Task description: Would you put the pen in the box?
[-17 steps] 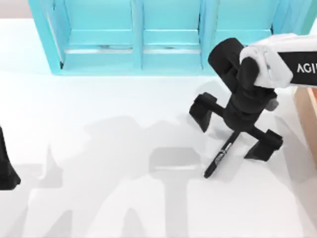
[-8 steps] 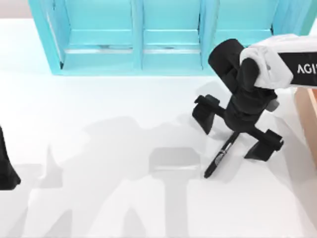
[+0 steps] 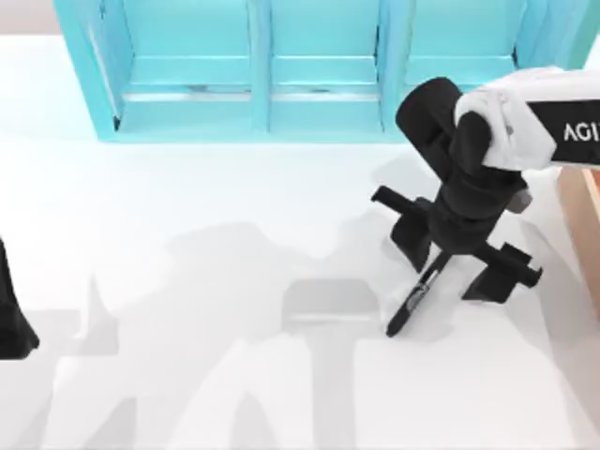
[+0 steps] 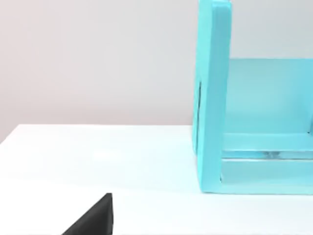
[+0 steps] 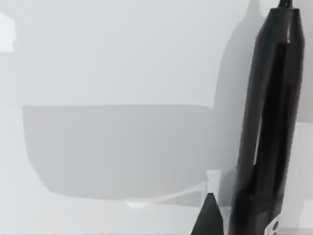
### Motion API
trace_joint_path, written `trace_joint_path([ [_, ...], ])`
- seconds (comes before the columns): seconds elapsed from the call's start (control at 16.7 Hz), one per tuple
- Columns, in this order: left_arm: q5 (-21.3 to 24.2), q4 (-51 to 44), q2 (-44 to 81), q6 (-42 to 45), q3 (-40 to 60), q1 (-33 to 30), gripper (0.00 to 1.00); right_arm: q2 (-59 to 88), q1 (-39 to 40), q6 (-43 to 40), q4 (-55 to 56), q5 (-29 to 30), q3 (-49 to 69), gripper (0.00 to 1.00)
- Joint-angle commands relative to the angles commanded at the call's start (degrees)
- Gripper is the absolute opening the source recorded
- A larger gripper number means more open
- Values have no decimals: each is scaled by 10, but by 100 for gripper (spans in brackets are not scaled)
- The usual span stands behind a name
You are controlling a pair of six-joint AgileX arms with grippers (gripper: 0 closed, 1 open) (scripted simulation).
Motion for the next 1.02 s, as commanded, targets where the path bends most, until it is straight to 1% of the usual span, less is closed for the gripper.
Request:
trace_joint_path([
  [0.06, 0, 0, 0, 0, 0, 0, 100, 0, 0, 0, 0, 0, 0, 2],
  [0.12, 0, 0, 0, 0, 0, 0, 100, 0, 0, 0, 0, 0, 0, 0],
  [0.54, 0, 0, 0, 0, 0, 0, 100, 0, 0, 0, 0, 0, 0, 0],
  [0.6, 0, 0, 0, 0, 0, 0, 100, -46, -4, -22, -53, 20, 3, 0],
  [0.78, 0, 0, 0, 0, 0, 0, 100, -51, -4, -19, -77, 20, 23, 0],
  [1.02, 0, 0, 0, 0, 0, 0, 100, -78, -5, -19, -183, 20, 90, 0],
])
